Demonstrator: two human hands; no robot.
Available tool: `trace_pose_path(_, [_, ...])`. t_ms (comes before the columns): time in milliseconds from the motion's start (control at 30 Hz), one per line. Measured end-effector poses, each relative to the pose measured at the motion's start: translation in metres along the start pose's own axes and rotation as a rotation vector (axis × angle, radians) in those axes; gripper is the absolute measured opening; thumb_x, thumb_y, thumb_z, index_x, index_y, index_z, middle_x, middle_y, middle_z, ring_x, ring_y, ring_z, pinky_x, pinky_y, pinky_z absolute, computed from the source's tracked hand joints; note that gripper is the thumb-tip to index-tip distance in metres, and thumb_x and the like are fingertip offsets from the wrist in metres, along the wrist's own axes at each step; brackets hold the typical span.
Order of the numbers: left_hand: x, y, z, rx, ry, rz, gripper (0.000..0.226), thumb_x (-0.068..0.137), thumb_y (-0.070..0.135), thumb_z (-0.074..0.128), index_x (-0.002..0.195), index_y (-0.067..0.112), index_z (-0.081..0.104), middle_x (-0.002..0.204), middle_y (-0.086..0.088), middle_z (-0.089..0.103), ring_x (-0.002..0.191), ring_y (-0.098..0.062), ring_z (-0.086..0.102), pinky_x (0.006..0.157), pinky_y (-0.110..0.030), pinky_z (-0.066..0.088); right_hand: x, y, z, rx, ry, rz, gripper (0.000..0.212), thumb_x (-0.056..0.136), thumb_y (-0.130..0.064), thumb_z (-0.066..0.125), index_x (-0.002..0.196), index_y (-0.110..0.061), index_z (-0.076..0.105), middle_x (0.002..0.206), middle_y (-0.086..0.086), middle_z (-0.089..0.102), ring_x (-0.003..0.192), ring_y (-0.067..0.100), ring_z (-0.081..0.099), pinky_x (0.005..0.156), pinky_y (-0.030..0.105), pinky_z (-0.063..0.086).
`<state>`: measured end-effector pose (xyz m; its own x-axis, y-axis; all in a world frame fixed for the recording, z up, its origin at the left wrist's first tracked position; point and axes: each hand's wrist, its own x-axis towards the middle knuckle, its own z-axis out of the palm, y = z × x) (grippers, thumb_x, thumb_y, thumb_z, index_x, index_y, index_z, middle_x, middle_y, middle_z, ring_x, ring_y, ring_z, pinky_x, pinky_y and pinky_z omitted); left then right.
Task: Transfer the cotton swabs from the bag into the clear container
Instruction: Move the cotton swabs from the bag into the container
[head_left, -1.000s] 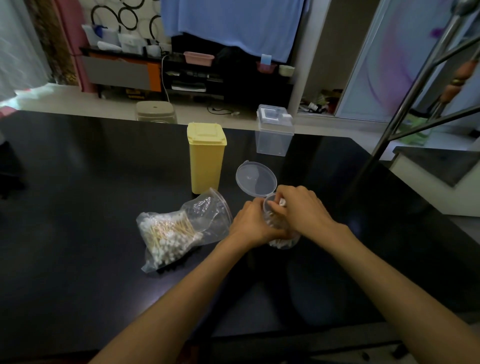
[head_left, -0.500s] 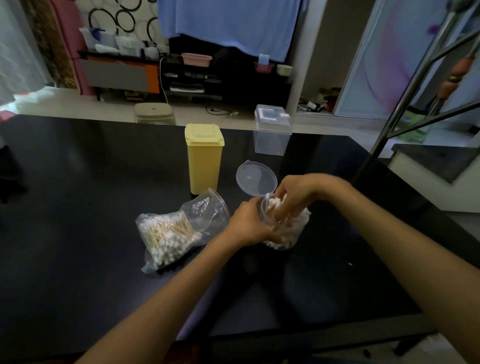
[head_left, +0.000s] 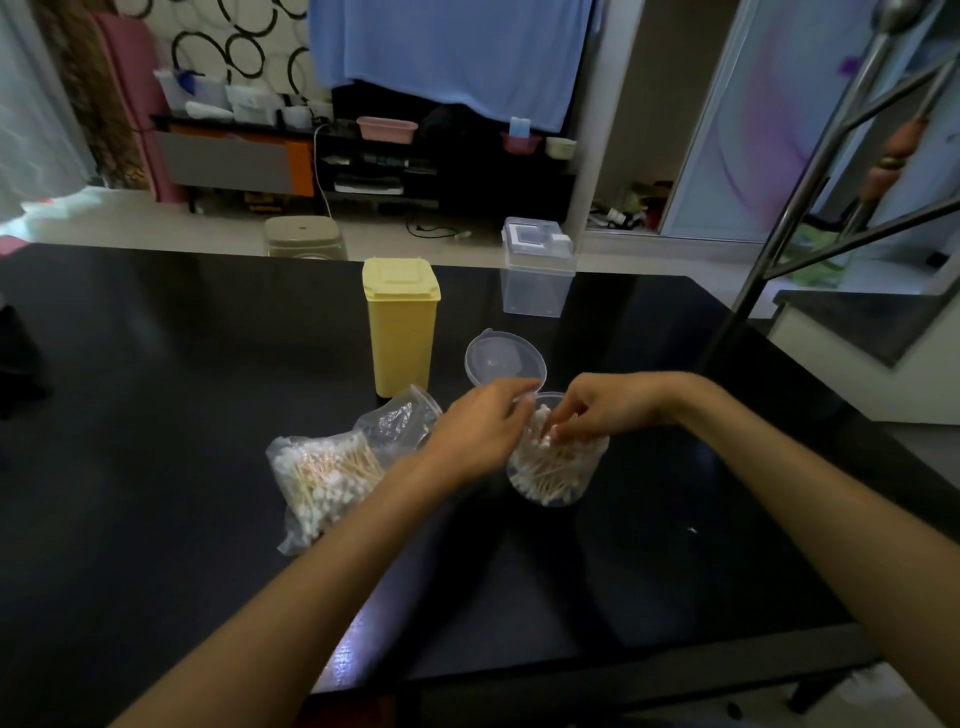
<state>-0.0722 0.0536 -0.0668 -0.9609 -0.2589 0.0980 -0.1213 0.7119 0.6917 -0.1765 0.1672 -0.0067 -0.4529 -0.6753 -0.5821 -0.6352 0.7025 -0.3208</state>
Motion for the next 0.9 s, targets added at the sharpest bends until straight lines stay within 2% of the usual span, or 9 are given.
trace_pose_path(133, [0.002, -0.003, 0.007, 0.084, 0.028, 0.027, 0.030, 0.097, 0.037, 0.042, 0.119, 0.028, 0.061, 0.125, -0.001, 0.061, 0.112, -0.021, 0.057, 0.091, -0.045, 0.048, 0.002, 0.000, 0.002, -0.010, 0.034, -0.040, 0.031, 0.093, -0.020, 0.054, 0.122, -0.013, 0.060, 0.124, 0.005, 0.058, 0.115, 0.019, 0.055, 0.099, 0.033, 0.045])
trace_pose_path(200, [0.000, -0.002, 0.007, 0.096, 0.063, 0.054, 0.030, 0.096, 0.039, 0.046, 0.119, 0.030, 0.062, 0.125, 0.003, 0.060, 0.110, -0.018, 0.057, 0.090, -0.043, 0.049, -0.002, 0.004, -0.003, 0.028, 0.022, -0.051, 0.030, 0.091, -0.021, 0.057, 0.120, -0.015, 0.060, 0.120, 0.003, 0.060, 0.110, 0.016, 0.057, 0.091, 0.029, 0.049])
trace_pose_path(300, [-0.003, -0.004, 0.008, 0.137, 0.146, 0.099, 0.026, 0.093, 0.041, 0.052, 0.113, 0.031, 0.067, 0.118, 0.007, 0.064, 0.104, -0.013, 0.059, 0.084, -0.037, 0.051, -0.009, 0.010, -0.011, 0.192, 0.008, -0.057, 0.024, 0.090, -0.018, 0.057, 0.112, -0.016, 0.065, 0.107, -0.001, 0.066, 0.093, 0.008, 0.064, 0.070, 0.016, 0.053])
trace_pose_path(433, [-0.010, -0.008, 0.013, 0.157, 0.237, 0.131, 0.022, 0.089, 0.040, 0.059, 0.105, 0.032, 0.071, 0.112, 0.013, 0.067, 0.103, -0.007, 0.060, 0.081, -0.032, 0.051, -0.007, 0.015, -0.006, 0.363, 0.115, -0.034, 0.017, 0.086, -0.020, 0.062, 0.099, -0.014, 0.070, 0.093, 0.002, 0.072, 0.081, 0.008, 0.069, 0.062, 0.014, 0.053])
trace_pose_path(600, [-0.010, -0.009, 0.014, 0.145, 0.248, 0.097, 0.022, 0.084, 0.042, 0.065, 0.103, 0.034, 0.072, 0.104, 0.011, 0.072, 0.097, -0.008, 0.063, 0.077, -0.031, 0.052, -0.003, 0.022, 0.010, 0.344, 0.272, -0.007, 0.005, 0.081, -0.022, 0.068, 0.083, -0.019, 0.072, 0.084, 0.001, 0.070, 0.071, 0.007, 0.064, 0.055, 0.012, 0.048])
trace_pose_path(667, [-0.010, -0.011, 0.014, 0.163, 0.246, 0.103, 0.023, 0.083, 0.042, 0.065, 0.104, 0.035, 0.072, 0.100, 0.010, 0.073, 0.095, -0.008, 0.064, 0.073, -0.027, 0.051, -0.002, 0.024, 0.017, 0.311, 0.310, -0.010, 0.005, 0.079, -0.024, 0.071, 0.082, -0.021, 0.073, 0.086, -0.001, 0.070, 0.078, 0.008, 0.062, 0.061, 0.015, 0.048])
trace_pose_path(767, [-0.012, -0.014, 0.016, 0.214, 0.274, 0.128, 0.024, 0.084, 0.044, 0.064, 0.106, 0.036, 0.071, 0.099, 0.010, 0.072, 0.095, -0.006, 0.062, 0.066, -0.015, 0.037, 0.000, 0.025, 0.025, 0.297, 0.347, -0.022, 0.015, 0.077, -0.023, 0.073, 0.090, -0.016, 0.074, 0.095, 0.001, 0.071, 0.093, 0.013, 0.063, 0.083, 0.028, 0.053])
trace_pose_path(833, [-0.013, -0.015, 0.017, 0.232, 0.284, 0.130, 0.026, 0.084, 0.046, 0.063, 0.107, 0.037, 0.070, 0.099, 0.010, 0.072, 0.096, -0.006, 0.061, 0.064, -0.014, 0.034, -0.001, 0.025, 0.027, 0.285, 0.375, -0.037, 0.017, 0.077, -0.023, 0.072, 0.092, -0.016, 0.074, 0.094, 0.001, 0.071, 0.093, 0.013, 0.064, 0.085, 0.030, 0.054])
trace_pose_path(900, [-0.011, -0.016, 0.017, 0.204, 0.261, 0.116, 0.026, 0.086, 0.048, 0.059, 0.106, 0.037, 0.070, 0.099, 0.010, 0.072, 0.096, -0.006, 0.062, 0.065, -0.020, 0.040, -0.005, 0.026, 0.026, 0.311, 0.398, -0.066, 0.016, 0.079, -0.025, 0.070, 0.092, -0.015, 0.074, 0.091, 0.001, 0.071, 0.089, 0.012, 0.066, 0.080, 0.026, 0.055])
